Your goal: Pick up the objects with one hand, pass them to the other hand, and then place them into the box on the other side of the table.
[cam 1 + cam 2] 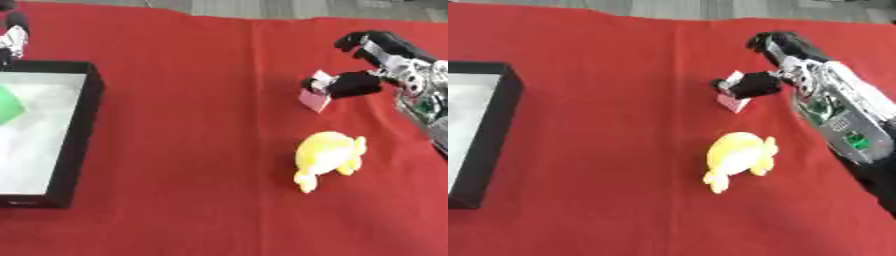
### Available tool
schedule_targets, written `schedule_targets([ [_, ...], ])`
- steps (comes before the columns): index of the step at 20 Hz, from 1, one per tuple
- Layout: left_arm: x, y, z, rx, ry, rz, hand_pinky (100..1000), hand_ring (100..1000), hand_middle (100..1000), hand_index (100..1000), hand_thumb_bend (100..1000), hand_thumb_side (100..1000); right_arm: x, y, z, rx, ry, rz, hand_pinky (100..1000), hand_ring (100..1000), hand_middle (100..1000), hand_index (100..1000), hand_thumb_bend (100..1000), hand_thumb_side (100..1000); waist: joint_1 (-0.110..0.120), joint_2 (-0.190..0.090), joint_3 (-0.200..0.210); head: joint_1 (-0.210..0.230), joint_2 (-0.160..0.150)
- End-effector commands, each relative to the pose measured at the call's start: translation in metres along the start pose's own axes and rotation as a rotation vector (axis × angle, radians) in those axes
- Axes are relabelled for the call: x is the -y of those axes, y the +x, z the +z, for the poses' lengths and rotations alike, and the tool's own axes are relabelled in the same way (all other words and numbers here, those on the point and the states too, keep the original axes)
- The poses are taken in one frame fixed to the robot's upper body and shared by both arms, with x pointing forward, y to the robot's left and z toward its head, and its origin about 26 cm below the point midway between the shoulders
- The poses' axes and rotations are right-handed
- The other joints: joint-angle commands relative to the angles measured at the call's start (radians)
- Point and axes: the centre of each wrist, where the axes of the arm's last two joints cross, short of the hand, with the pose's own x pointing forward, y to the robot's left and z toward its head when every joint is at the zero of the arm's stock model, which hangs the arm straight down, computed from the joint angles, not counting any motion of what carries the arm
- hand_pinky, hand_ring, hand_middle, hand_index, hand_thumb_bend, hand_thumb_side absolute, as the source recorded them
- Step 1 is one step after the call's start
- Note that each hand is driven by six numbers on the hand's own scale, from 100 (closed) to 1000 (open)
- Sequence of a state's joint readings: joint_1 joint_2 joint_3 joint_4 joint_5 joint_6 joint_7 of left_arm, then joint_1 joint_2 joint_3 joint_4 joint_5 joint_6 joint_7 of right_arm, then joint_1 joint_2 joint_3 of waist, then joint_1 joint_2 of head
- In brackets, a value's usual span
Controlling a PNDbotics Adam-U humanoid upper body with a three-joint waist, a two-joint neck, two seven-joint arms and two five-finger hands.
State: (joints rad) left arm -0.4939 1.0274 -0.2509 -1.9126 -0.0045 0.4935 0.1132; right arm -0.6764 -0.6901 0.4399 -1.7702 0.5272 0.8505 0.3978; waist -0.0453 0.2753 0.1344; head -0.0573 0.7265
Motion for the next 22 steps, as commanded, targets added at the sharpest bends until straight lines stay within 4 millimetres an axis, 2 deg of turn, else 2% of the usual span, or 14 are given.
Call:
schedule_targets([
  [1,-0.009,0.004,-0.001,0.018,0.030,-0.015,829,647,646,695,100,344,0.005,-0.004,-0.004,-0.065,0.052,-0.035,896,865,831,877,510,509,-0.004,0.001,0.004,-0.008,-0.014],
  [11,-0.008,0.001,-0.002,0.003,0.036,-0.012,828,648,635,691,100,341,0.001,-0.011,-0.013,-0.080,0.099,-0.098,894,866,833,878,534,493,-0.003,0.017,0.015,-0.016,-0.019],
  [22,-0.005,-0.003,-0.002,-0.013,0.034,-0.019,823,647,626,688,100,327,-0.004,-0.020,-0.019,-0.120,0.080,-0.095,898,866,830,878,502,466,-0.001,0.024,0.009,-0.017,-0.020],
])
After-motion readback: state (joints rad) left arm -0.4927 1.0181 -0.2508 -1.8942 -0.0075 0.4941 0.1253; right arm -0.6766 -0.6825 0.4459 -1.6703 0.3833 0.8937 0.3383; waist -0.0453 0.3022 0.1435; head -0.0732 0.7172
